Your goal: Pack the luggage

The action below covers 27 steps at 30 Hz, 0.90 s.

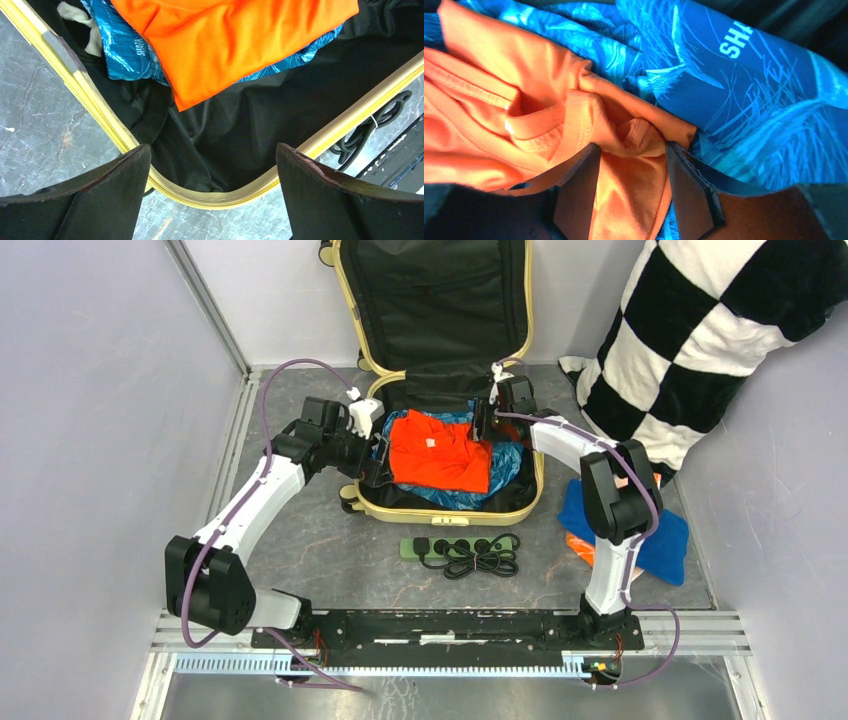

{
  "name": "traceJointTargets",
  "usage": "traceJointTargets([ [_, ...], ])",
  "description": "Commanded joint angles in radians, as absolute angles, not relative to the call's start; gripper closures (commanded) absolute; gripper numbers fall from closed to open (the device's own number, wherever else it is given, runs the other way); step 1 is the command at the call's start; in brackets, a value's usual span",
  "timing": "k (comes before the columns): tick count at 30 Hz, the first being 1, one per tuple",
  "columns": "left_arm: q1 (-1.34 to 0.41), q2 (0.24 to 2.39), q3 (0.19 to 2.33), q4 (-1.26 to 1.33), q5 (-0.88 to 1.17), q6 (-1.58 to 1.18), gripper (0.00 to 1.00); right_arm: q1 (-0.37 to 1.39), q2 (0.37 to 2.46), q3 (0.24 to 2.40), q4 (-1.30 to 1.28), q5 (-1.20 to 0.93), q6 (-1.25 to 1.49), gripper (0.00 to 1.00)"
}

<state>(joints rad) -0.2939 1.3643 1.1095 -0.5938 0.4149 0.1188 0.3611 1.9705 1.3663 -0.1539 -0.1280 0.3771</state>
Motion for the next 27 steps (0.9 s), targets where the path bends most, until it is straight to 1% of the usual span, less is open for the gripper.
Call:
traceJointTargets([
  [1,-0.31,1.37,1.168,-0.564,0.39,0.184,0.0,0.364,1.839,1.408,-0.143,-0.132,0.368,0.39],
  [6,-0.3,1.354,1.248,-0.672,0.368,0.195,0.0,0.407,1.704,1.359,-0.159,-0.088,0.326,0.29],
  [8,-0.297,1.322,1.22,-0.672,0.36,0.202,0.0,0.408,1.654,1.32,-0.159,-0.048,0.322,0.25],
  [10,-0.298,1.291,1.178,-0.663,0.35,0.212,0.0,0.407,1.61,1.291,-0.185,-0.007,0.304,0.24],
  [13,-0.296,1.27,1.145,-0.673,0.332,0.223,0.0,0.407,1.515,1.223,-0.244,0.11,0.261,0.21],
  [17,-0.296,1.265,1.146,-0.671,0.318,0.209,0.0,0.377,1.323,1.09,-0.317,0.26,0.246,0.09],
  [19,-0.295,1.277,1.164,-0.672,0.312,0.2,0.0,0.355,1.216,1.034,-0.391,0.383,0.284,0.03],
  [24,-0.287,1.296,1.189,-0.655,0.297,0.182,0.0,0.311,1.082,0.934,-0.592,0.524,0.387,0.02],
  [27,-0.285,1.299,1.189,-0.646,0.301,0.172,0.0,0.293,1.069,0.87,-0.652,0.555,0.446,0.02],
])
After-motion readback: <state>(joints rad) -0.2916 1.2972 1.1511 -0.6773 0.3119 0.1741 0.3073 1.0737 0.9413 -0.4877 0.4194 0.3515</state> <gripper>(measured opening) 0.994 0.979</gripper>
